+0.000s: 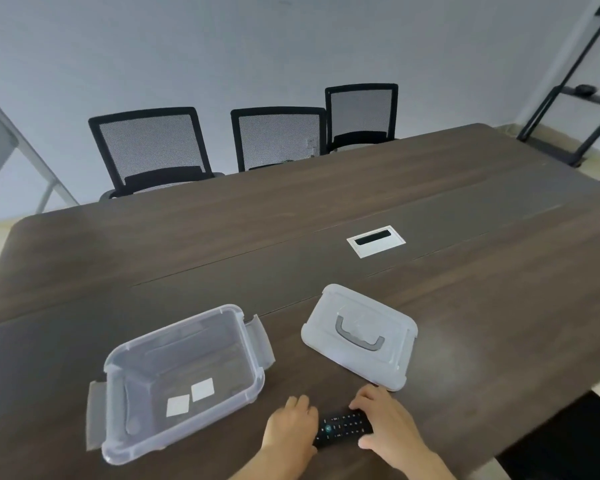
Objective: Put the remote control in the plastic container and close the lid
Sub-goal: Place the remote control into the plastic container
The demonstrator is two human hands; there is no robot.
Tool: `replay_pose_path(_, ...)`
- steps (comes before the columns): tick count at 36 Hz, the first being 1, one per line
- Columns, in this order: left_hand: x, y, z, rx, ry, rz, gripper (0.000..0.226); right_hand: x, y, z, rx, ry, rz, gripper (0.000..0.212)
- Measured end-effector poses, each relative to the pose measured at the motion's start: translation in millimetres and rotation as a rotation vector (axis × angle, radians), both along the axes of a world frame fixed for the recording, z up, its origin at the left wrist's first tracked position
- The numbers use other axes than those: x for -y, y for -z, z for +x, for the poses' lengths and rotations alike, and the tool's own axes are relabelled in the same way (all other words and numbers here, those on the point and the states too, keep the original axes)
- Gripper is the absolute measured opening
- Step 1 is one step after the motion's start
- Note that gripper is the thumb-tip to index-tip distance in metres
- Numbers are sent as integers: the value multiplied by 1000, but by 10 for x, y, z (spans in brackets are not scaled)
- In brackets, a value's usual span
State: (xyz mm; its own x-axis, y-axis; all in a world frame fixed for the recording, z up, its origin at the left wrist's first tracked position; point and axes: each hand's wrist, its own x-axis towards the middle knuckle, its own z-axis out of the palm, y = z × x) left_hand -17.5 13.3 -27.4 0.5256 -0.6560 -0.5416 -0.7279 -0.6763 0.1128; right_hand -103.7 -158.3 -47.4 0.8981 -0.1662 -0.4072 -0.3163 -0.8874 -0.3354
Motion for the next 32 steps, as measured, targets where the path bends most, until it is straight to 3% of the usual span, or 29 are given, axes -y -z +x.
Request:
replay_pose_path(10,69,-485,145,150,-22,-157,43,163,-488,284,136,37,-1,44)
replay_pose_path(21,-714,-1597,972,477,-198,-423,29,-365,-1706,1401,513,-251,-172,45)
replay_pose_path(25,-1144,-1605,1114,472,-325,-338,27,-813,-1715,1718,517,-399,-209,40)
replay_pose_path(32,-1637,-1059,1224,299,-423,0,31,-1566,-1250,2056,256,-638,-299,24)
